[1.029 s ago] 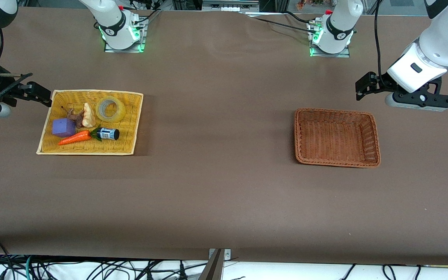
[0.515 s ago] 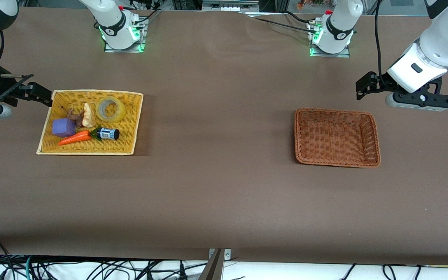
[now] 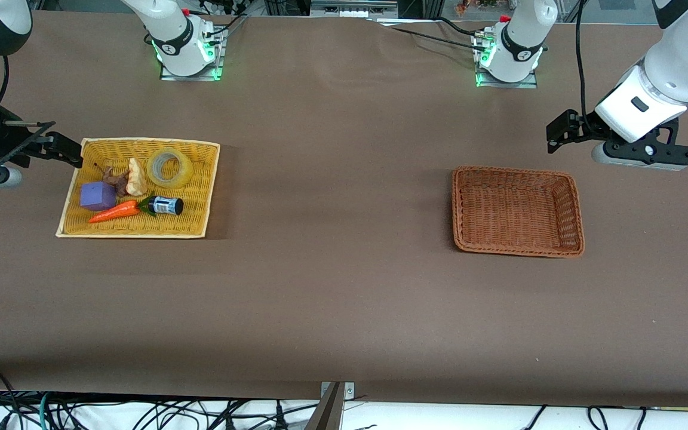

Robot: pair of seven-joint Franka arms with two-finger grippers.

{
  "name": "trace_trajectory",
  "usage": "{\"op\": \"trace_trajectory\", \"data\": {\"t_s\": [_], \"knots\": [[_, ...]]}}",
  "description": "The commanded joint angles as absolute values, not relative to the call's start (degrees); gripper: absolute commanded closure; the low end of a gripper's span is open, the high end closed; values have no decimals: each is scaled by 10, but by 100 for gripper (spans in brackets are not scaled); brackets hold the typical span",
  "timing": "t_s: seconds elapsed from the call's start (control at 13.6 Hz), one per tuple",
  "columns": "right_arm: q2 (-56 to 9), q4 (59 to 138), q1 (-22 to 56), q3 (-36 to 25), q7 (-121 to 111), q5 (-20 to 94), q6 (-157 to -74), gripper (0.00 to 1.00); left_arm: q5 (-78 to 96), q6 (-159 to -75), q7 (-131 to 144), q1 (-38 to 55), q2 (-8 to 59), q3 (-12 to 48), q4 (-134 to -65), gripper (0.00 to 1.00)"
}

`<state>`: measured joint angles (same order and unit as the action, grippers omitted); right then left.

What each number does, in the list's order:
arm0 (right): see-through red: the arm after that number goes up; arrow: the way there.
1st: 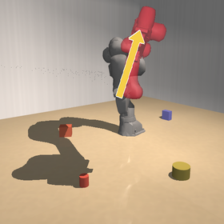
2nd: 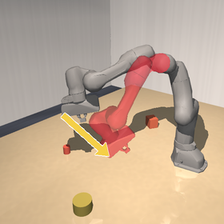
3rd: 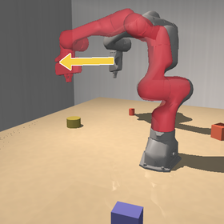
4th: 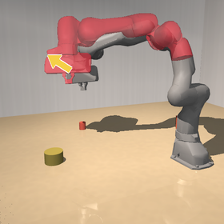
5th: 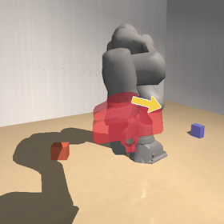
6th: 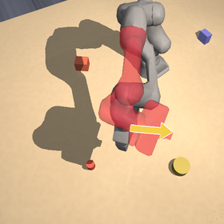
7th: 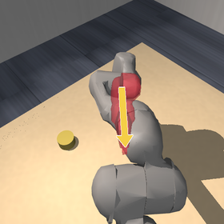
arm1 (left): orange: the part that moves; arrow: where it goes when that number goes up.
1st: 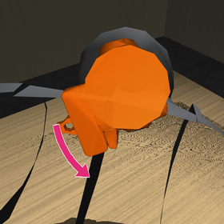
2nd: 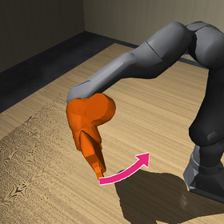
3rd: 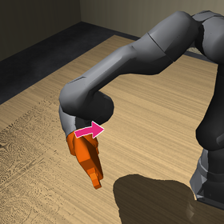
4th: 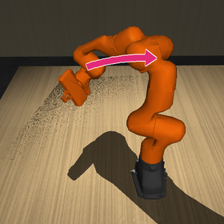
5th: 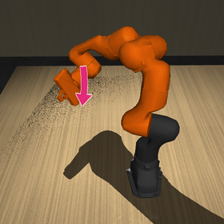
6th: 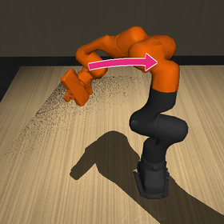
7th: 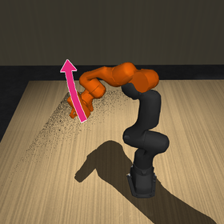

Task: Transfer tape with both arms
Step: 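Move the right gripper over the clear tape roll in the yellow basket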

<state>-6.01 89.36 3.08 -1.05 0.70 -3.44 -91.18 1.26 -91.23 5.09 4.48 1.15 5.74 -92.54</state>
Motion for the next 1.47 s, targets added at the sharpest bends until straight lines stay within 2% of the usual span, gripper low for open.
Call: {"op": "trace_trajectory", "data": {"t_s": [0.0, 0.29, 0.51, 0.66, 0.88, 1.25, 1.4], "knots": [[-55, 904, 30, -10, 11, -40, -914, 0, -3, -900, 47, 44, 10, 62, -916, 0], [-29, 966, 31, -7, 32, -35, -939, 0, -3, -900, 47, 44, 10, 62, -915, 0], [27, 1127, 32, 16, 93, -37, -1043, 0, -3, -899, 47, 43, 10, 61, -915, 0], [56, 1194, 31, 30, 118, -40, -1065, 0, -3, -899, 47, 44, 10, 61, -915, 0], [58, 1247, 31, 28, 118, -40, -1094, 0, -3, -898, 47, 43, 10, 61, -915, 0], [64, 1380, 31, 29, 160, -38, -1220, 0, -3, -898, 45, 42, 10, 59, -915, 0], [59, 1403, 31, 29, 162, -37, -1255, 0, -2, -898, 27, 40, 10, 58, -915, 0]]}}
